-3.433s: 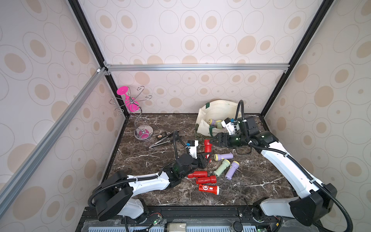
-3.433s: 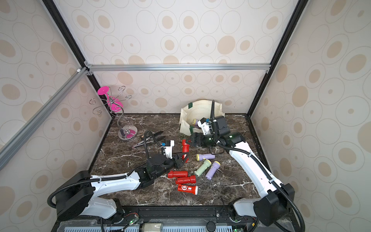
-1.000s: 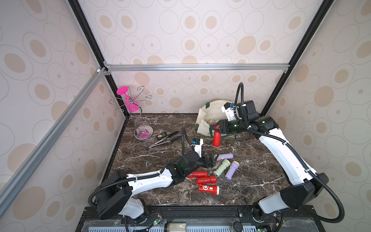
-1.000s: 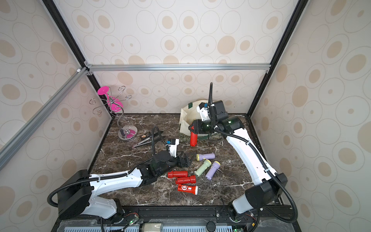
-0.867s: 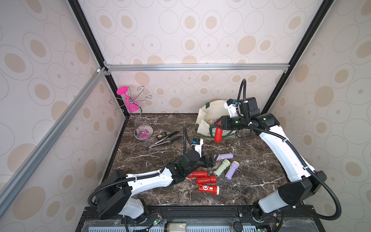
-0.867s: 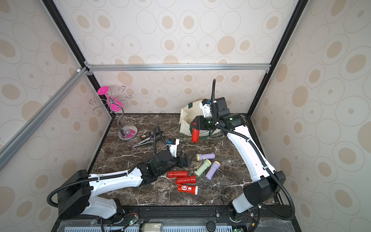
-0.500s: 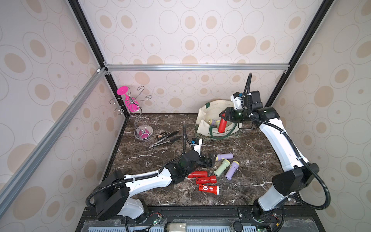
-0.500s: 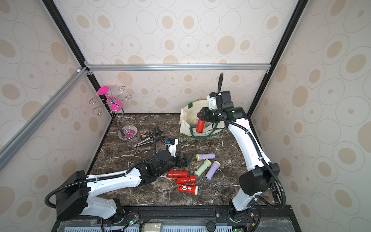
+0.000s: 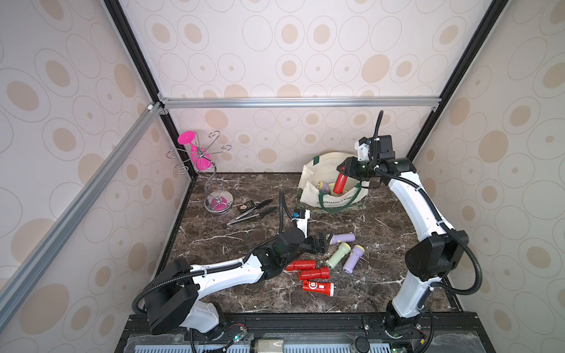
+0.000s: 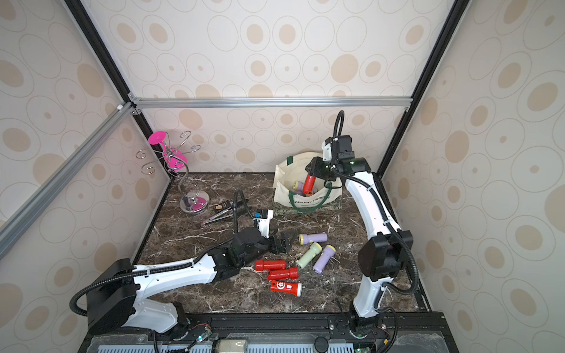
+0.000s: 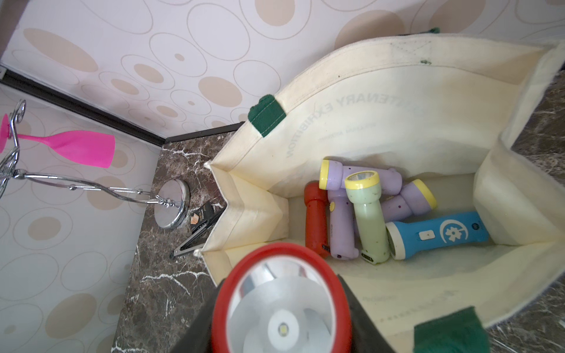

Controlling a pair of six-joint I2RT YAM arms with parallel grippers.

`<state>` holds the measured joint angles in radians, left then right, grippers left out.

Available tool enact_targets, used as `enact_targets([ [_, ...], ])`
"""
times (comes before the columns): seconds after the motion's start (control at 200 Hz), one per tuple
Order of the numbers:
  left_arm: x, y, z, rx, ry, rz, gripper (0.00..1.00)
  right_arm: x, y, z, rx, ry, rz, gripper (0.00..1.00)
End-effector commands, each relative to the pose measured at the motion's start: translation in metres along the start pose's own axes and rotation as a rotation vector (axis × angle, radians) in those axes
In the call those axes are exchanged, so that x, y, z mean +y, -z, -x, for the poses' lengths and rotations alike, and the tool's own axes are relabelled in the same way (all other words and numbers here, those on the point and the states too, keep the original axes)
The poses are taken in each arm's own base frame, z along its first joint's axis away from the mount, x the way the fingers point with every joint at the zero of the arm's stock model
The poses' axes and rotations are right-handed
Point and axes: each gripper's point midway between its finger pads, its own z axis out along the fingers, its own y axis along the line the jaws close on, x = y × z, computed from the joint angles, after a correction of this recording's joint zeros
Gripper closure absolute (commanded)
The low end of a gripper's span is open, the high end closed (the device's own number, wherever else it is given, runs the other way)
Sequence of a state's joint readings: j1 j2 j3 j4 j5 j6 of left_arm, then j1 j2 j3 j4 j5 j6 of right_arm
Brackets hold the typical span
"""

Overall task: Put the flashlights into the tote bags
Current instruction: Place the flashlight in the canvas bag.

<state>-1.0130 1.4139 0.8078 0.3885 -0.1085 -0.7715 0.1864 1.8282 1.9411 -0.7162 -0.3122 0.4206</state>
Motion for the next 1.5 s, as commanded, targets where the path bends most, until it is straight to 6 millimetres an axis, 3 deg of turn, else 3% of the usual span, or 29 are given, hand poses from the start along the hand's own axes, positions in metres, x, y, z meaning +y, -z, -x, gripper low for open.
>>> enact_targets([
  [0.0, -0.013, -0.001, 0.011, -0.03, 0.004, -0.036, 0.01, 0.006, -0.006, 0.028, -0.07, -0.004, 0.029, 1.0],
  [0.27, -0.011, 0.001, 0.009, -0.024, 0.002, -0.031, 0.01, -0.018, -0.051, 0.035, -0.032, -0.02, -0.05, 1.0],
  [0.45, -0.01, 0.0, 0.009, -0.019, -0.004, -0.026, 0.01, -0.033, -0.076, 0.023, 0.015, -0.029, -0.081, 1.0],
  [0.59, -0.008, -0.001, 0.005, -0.006, -0.004, -0.024, 0.01, -0.045, -0.094, 0.003, 0.108, 0.01, -0.126, 1.0],
  [0.62, -0.008, -0.001, 0.004, -0.003, -0.002, -0.025, 0.01, -0.044, -0.092, 0.008, 0.097, 0.019, -0.127, 1.0],
  [0.755, -0.003, 0.001, -0.004, 0.022, -0.002, -0.016, 0.01, -0.05, -0.101, -0.001, 0.124, 0.021, -0.137, 0.98],
  [1.066, 0.005, 0.008, -0.008, 0.035, -0.008, 0.014, 0.01, -0.049, -0.105, -0.002, 0.126, 0.007, -0.132, 0.66],
  [1.381, 0.017, 0.012, -0.019, 0.129, -0.123, 0.085, 0.0, -0.034, -0.08, 0.026, 0.039, 0.02, -0.134, 0.31],
  [1.496, 0.022, 0.016, -0.025, 0.185, -0.175, 0.112, 0.0, -0.027, -0.067, 0.037, 0.001, 0.037, -0.142, 0.25],
])
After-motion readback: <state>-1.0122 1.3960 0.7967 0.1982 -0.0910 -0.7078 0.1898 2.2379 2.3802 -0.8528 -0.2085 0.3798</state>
